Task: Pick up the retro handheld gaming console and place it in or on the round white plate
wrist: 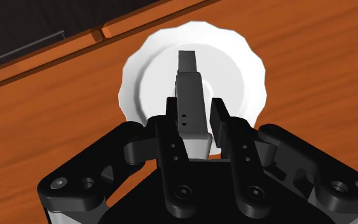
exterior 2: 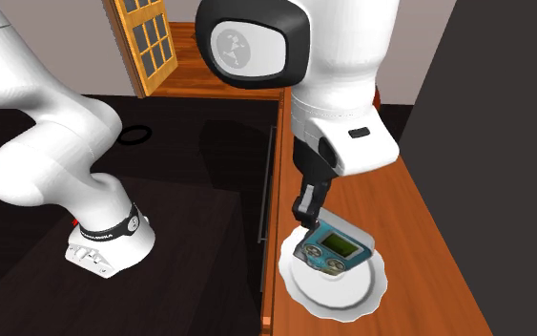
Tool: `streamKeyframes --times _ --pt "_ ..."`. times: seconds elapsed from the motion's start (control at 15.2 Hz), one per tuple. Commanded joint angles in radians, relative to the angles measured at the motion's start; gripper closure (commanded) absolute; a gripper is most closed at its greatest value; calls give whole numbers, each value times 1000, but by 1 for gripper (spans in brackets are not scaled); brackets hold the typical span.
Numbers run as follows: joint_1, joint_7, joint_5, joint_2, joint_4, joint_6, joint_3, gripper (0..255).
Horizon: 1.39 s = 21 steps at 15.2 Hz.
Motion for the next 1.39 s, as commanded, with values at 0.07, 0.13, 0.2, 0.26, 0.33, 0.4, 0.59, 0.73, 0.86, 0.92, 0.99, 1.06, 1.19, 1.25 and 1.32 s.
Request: streamKeyframes --times 0.07,0.13,0.2,0.26,0.33,0.4,0.59,0.73,0.86,0.92,0.99,1.06,1.19,1.25,1.32 --pt "0 -1 1 15 -20 30 -1 255" --pt "0 -1 1 15 -20 30 -1 255" --pt "0 -1 1 16 -20 30 -1 255" --pt "0 -1 1 16 -20 30 -1 255" --pt "0 -1 1 16 -20 30 -1 255" --pt "0 -1 1 16 -20 30 -1 255" --pt "0 0 1 17 -19 30 0 0" --pt "1 1 1 16 -19 29 0 0" --pt "1 1 1 16 -20 30 0 0" --pt "0 -1 1 16 -20 30 -1 0" --pt "-1 0 0 3 2 -5 -1 0" --pt "-1 0 -1 -7 26 -40 0 0" --pt "-1 1 -3 -23 72 -101 1 0" --pt "-1 1 -3 -23 72 -101 1 0" --pt "-1 1 -3 -23 72 -101 1 0"
